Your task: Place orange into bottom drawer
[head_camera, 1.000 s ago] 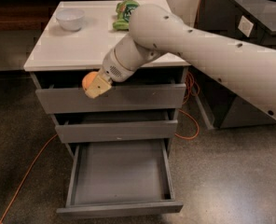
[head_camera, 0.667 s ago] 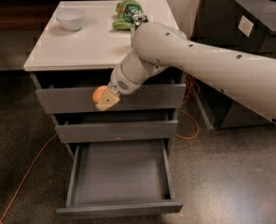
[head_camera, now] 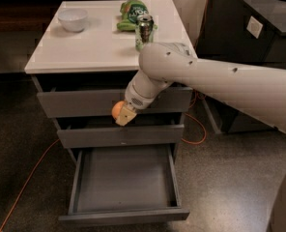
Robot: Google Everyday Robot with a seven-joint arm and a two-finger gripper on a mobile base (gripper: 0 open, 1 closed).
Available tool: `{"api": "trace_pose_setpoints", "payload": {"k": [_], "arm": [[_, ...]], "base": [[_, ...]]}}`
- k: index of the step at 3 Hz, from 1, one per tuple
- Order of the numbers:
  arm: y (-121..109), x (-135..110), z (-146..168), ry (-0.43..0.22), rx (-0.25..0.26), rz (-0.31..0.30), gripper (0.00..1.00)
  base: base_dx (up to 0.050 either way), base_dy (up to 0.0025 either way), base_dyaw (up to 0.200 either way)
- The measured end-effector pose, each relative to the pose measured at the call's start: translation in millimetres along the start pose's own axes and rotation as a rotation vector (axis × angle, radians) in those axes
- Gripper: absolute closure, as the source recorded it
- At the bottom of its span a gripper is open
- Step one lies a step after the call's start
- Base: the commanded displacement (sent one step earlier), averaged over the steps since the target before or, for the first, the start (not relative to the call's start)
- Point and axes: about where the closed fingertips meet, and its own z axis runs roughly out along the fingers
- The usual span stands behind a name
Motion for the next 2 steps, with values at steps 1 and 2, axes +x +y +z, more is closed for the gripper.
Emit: {"api": "trace_pose_setpoints", "payload": {"k": [1,2], "arm": [[-2,5,2,0.012,0.005,-0.003,1.00],[-6,27,13,0.059,0.013,0.002,1.00]], "base": [[0.000,0.00000,0.000],[0.000,0.00000,0.000]]}}
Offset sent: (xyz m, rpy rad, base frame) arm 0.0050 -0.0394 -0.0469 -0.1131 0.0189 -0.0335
